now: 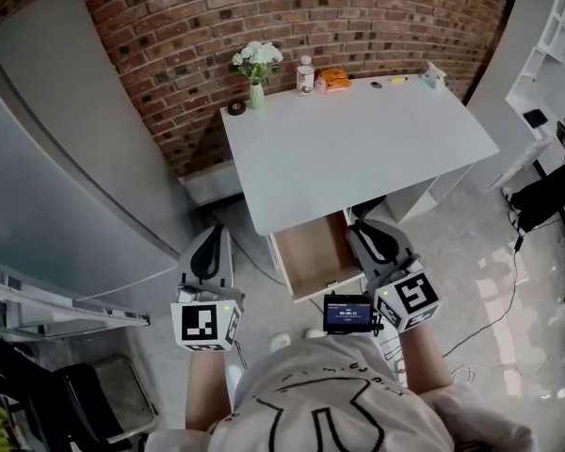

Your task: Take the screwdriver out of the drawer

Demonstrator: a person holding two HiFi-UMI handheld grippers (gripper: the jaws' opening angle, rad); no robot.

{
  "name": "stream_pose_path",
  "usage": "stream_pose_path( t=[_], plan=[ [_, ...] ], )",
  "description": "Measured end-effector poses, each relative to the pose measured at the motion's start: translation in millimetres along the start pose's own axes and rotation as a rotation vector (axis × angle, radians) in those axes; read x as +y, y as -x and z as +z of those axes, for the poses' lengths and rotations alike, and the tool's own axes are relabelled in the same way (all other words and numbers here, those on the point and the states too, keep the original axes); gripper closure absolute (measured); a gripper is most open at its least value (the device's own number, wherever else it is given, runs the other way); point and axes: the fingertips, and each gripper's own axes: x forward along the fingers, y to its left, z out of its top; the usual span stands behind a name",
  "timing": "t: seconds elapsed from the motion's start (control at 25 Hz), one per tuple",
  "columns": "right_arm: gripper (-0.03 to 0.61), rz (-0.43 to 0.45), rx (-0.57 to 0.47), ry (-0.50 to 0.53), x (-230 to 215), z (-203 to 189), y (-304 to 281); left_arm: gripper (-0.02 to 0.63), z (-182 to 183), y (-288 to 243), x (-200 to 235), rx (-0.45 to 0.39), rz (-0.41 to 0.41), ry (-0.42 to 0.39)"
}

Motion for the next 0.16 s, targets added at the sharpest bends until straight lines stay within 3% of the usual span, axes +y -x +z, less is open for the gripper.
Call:
stream_pose_path(
  t=[0.16],
  plan=[
    [0.523,0.000,-0.001,0.003,-0.5,1.0,0.8,0.605,-0.9,-1.0,-1.7,-0.004,-0.007,0.002]
  ],
)
